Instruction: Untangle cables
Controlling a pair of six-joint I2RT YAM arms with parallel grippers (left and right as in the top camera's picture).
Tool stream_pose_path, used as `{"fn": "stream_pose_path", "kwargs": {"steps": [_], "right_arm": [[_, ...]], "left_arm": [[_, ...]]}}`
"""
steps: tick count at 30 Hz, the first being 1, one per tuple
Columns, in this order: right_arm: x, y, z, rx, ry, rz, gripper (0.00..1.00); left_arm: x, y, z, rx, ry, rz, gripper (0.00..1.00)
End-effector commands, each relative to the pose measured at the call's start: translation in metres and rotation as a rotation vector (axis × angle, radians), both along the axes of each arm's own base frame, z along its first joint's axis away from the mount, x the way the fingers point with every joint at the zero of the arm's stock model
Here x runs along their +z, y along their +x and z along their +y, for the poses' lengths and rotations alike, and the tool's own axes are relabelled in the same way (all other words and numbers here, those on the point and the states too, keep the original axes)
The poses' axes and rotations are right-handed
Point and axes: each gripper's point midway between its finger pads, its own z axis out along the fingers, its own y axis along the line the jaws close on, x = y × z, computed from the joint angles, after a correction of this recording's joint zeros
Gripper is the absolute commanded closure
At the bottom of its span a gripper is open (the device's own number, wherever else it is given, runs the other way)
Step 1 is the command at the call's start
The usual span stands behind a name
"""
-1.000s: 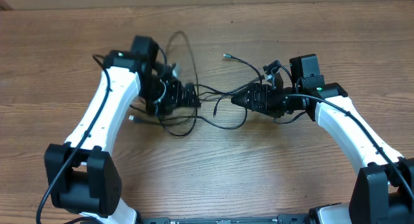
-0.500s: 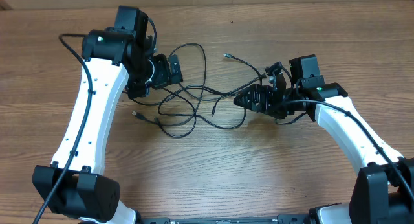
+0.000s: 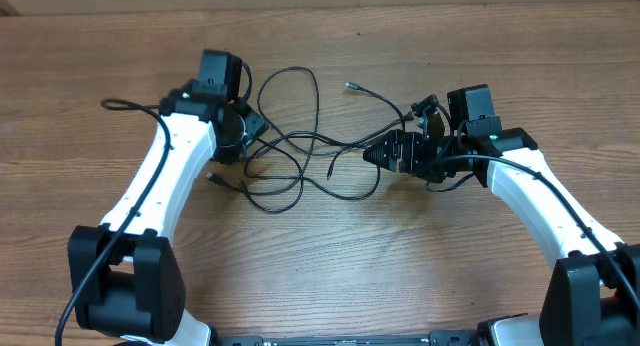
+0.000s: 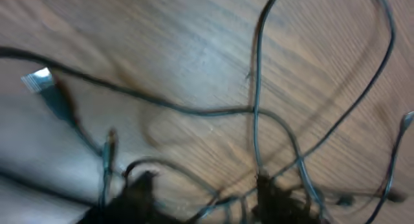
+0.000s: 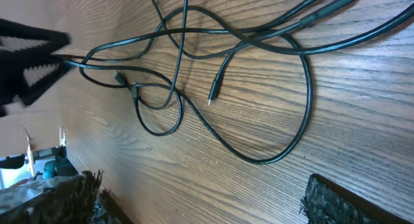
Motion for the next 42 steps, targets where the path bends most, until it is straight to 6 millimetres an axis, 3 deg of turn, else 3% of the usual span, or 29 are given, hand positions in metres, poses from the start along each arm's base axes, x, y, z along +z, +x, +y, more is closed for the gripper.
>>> {"fn": "stream_pose_path", "kwargs": {"steps": [1, 5, 10, 17, 24, 29, 35, 38, 42], "right_arm": [[0.005, 0.001, 0.001, 0.008, -0.003, -0.027, 0.0], [0.005, 0.0, 0.002, 0.012, -0.003, -0.027, 0.0], [0.007, -0.005, 0.011, 0.039, 0.006, -0.029, 0.0], [0.023, -0.012, 0.038, 0.128, 0.116, -0.061, 0.0], [0.041, 0.006, 0.055, 0.066, 0.186, -0.092, 0.0], [0.076, 0.02, 0.077, 0.108, 0.313, -0.218, 0.0], [0.114, 0.023, 0.116, 0.164, 0.402, -0.392, 0.0], [0.114, 0.028, 0.133, 0.09, 0.359, -0.422, 0.0], [0.095, 0.023, 0.16, 0.022, 0.273, -0.422, 0.0]], "left_arm": [[-0.012, 0.002, 0.001, 0.033, 0.007, -0.024, 0.96], [0.011, 0.026, -0.006, -0.035, -0.034, -0.137, 0.96], [0.099, 0.049, -0.037, -0.32, -0.12, -0.348, 0.96], [0.206, 0.015, -0.051, -0.55, -0.08, -0.482, 0.96], [0.299, -0.03, -0.057, -0.649, -0.094, -0.672, 0.96], [0.335, -0.055, -0.066, -0.711, -0.141, -0.775, 0.96], [0.344, -0.062, -0.066, -0.718, -0.139, -0.808, 0.96], [0.35, -0.063, -0.071, -0.744, -0.156, -0.832, 0.96], [0.363, -0.06, -0.075, -0.765, -0.166, -0.896, 0.96]]}}
